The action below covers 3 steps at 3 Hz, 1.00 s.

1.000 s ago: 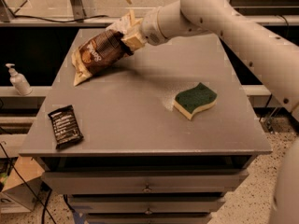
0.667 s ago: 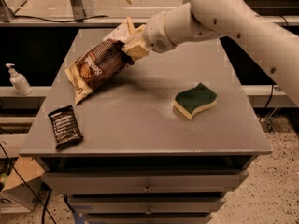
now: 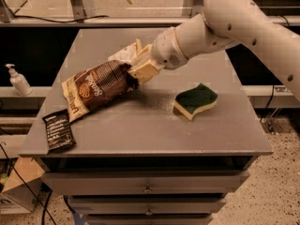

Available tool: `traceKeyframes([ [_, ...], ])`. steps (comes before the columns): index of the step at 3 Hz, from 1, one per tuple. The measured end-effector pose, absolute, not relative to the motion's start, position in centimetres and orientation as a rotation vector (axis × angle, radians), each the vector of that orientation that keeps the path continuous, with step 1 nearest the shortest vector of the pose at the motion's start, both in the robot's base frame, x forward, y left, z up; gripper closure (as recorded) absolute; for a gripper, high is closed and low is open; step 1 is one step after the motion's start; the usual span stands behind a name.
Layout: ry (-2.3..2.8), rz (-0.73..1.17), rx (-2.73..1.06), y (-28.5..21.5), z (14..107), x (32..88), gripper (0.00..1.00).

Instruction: Move brown chip bag near rxbar chocolate

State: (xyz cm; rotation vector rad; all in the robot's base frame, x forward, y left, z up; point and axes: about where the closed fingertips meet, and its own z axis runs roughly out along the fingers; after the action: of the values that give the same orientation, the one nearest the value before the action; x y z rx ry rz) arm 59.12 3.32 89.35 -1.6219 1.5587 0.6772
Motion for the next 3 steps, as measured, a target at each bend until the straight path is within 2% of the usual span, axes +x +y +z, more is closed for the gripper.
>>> traceKeyframes([
  [3, 1.553, 0.691, -1.640, 3.95, 89.13, 58.73, 0.12],
])
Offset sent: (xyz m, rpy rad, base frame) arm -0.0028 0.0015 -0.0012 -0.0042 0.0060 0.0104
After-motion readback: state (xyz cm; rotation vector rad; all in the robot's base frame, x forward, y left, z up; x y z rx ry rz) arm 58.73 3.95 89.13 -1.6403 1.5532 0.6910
